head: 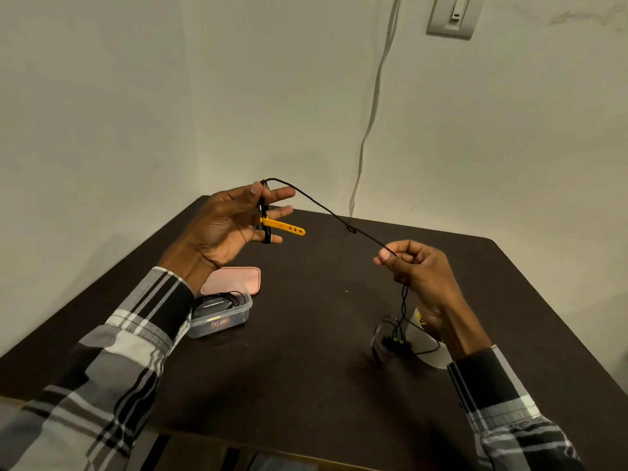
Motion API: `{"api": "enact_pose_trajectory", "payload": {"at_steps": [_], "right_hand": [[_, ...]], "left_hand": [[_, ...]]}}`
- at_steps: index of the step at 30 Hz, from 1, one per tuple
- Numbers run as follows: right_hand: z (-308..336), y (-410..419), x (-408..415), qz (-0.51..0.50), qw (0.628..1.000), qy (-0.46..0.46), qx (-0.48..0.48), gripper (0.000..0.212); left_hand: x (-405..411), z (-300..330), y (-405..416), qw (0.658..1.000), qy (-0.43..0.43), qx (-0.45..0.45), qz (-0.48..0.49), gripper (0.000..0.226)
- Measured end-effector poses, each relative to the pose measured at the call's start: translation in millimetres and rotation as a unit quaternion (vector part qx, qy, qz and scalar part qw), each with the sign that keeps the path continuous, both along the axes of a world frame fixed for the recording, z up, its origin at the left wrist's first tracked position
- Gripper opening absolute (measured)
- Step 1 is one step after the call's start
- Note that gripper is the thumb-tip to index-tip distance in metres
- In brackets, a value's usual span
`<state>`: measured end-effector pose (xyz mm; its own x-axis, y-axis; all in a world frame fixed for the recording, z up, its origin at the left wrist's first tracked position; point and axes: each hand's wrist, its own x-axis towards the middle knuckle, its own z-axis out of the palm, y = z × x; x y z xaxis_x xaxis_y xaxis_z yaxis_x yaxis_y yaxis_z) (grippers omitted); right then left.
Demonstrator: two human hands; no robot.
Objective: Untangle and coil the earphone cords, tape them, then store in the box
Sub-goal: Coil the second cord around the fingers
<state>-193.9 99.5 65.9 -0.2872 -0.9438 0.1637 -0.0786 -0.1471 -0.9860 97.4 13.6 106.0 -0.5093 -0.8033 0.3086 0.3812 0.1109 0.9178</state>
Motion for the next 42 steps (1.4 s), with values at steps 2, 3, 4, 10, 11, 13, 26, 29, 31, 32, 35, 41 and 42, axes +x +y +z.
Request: {"api": "enact_pose_trajectory", "payload": {"at_steps": [2,3,4,10,11,13,26,29,31,32,35,41,42], "right_hand": [[-2,1,0,-0.005,1.000,0.005,-0.007,0.014],[-2,1,0,-0.008,1.000,-0.001,-0.011,0.012],[-2,2,0,-0.008,1.000,-0.010,-0.015,0.012],[-3,5,-9,0.038,0.999,-0.009,-0.005,0.037],[-4,5,-12,0.043,0.999,0.004,-0.002,0.039],[-6,5,-17,0.048,0.998,0.033,0.003,0.042],[-11,-19,22,-0.049,0.940,0.336,-0.039,0.045],[-5,-19,58,0.037,0.964,0.243,-0.099,0.047],[-2,-21,76,0.092,0.971,0.188,-0.117,0.043],[-1,-22,81,0.107,0.973,0.159,-0.125,0.037],[2,-21,89,0.113,0.984,0.056,-0.124,0.023],[5,-19,62,0.165,0.960,-0.219,-0.065,0.025],[5,-20,56,0.175,0.948,-0.258,-0.064,0.023]], "left_hand": [[1,-1,-2,1.000,0.004,0.003,0.008,0.038],[1,-2,-3,1.000,0.005,0.004,0.010,0.038],[2,-2,-3,1.000,0.005,0.005,0.011,0.038],[7,-6,-10,0.999,0.013,0.017,0.027,0.040],[9,-7,-11,0.999,0.017,0.020,0.030,0.040],[12,-8,-13,0.999,0.025,0.024,0.035,0.040],[-11,-2,7,0.999,-0.028,0.017,-0.025,0.037],[-25,5,18,0.997,-0.044,0.002,-0.057,0.026],[-31,11,23,0.997,-0.042,0.000,-0.070,0.021],[-32,13,26,0.996,-0.042,-0.002,-0.074,0.021],[-31,17,29,0.996,-0.031,-0.003,-0.089,0.027],[-22,28,32,0.984,0.061,0.001,-0.166,0.019],[-22,30,33,0.981,0.077,0.004,-0.176,0.018]]}}
